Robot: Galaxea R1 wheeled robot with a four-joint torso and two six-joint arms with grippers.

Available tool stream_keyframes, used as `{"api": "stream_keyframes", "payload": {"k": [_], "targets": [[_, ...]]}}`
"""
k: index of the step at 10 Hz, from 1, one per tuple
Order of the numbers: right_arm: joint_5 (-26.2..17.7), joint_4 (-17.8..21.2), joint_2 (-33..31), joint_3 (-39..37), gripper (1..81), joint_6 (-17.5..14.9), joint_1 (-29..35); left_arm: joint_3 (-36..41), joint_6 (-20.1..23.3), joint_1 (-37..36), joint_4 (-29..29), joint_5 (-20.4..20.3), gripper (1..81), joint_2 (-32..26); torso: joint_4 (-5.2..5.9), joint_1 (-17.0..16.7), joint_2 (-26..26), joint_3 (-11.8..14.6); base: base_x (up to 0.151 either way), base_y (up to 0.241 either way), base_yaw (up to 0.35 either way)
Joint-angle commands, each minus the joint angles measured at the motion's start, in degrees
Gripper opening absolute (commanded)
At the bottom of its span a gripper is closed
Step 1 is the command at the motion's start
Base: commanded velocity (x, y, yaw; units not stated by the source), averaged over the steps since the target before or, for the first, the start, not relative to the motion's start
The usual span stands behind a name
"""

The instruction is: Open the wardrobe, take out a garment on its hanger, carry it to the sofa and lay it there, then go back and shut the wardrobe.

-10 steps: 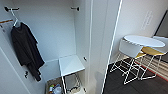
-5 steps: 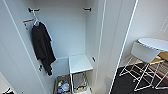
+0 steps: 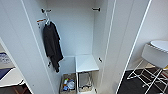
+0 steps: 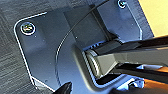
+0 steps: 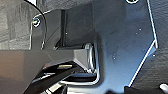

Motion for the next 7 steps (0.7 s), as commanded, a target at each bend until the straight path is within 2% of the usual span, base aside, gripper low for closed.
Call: {"api": "stream_keyframes", "payload": {"k": [1, 5, 7], "targets": [[-2.3, 0.2, 0.5, 0.1, 81.1, -0.1, 1.9, 0.0, 0.1, -1.7, 0.5, 2.0, 81.1, 0.2, 0.00, 0.0, 0.0, 0.0, 0.000, 0.000, 0.238], [-2.3, 0.2, 0.4, 0.0, 81.1, -0.1, 2.1, 0.0, 0.1, -1.7, 0.5, 2.0, 81.1, 0.2, 0.00, 0.0, 0.0, 0.0, 0.000, 0.000, 0.152], [-2.3, 0.2, 0.4, 0.1, 81.1, -0.1, 2.0, 0.0, 0.0, -1.5, -0.1, 2.0, 81.1, 0.2, 0.00, 0.0, 0.0, 0.0, -0.035, 0.000, 0.000]]}}
